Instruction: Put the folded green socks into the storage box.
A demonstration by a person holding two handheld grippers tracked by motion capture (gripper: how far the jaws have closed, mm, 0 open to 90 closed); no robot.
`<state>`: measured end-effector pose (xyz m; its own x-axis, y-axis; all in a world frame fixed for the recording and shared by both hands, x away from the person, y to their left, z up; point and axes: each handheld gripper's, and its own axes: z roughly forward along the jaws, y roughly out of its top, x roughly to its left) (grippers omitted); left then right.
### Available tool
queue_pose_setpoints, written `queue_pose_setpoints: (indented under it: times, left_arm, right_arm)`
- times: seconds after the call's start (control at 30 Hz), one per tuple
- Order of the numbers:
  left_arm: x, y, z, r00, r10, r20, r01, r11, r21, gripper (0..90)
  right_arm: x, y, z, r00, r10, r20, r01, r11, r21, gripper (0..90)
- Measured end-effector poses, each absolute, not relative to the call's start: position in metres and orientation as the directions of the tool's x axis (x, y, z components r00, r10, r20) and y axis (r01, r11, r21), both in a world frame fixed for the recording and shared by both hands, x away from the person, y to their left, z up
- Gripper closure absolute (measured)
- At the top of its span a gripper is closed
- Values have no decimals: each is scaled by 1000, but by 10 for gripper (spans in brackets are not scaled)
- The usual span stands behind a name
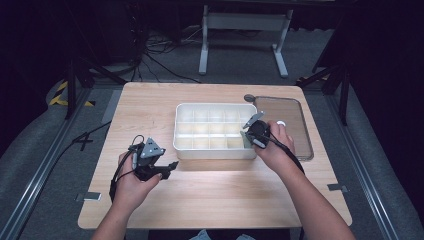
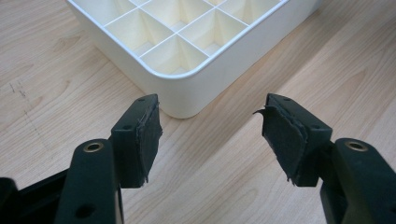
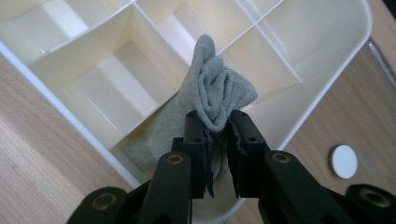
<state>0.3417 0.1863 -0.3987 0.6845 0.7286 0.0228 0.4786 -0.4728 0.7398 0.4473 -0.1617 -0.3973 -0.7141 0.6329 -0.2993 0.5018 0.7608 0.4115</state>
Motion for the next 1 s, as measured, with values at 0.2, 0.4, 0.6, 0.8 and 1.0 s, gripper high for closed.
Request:
queue_pose_setpoints:
  times: [0.2,0.4,0.6,0.8,1.0]
  left_arm:
    - [342,183,-400,692,722,22,483,-485,729,376]
    - [342,184,-400,692,722,24,482,-486,729,375]
    - [342,183,-401,690,723,20,485,-483,729,375]
    - [343,185,-400,692,721,26,480,-487,729,374]
    - [343,185,-400,693,720,23,480,-486,730,373]
  right_arm:
    - [448,-163,-399,-710,648,-275,529,749,399,786]
    - [452,-166,-402,-691,685,-231,580,716,388,787]
    - [457,-167,-408,-685,700,-204,610,704,364,790]
    - [459,-165,-411,-687,697,-205,615,708,348,780]
    - [454,-172,-392,-684,715,-146,618,673,406,665]
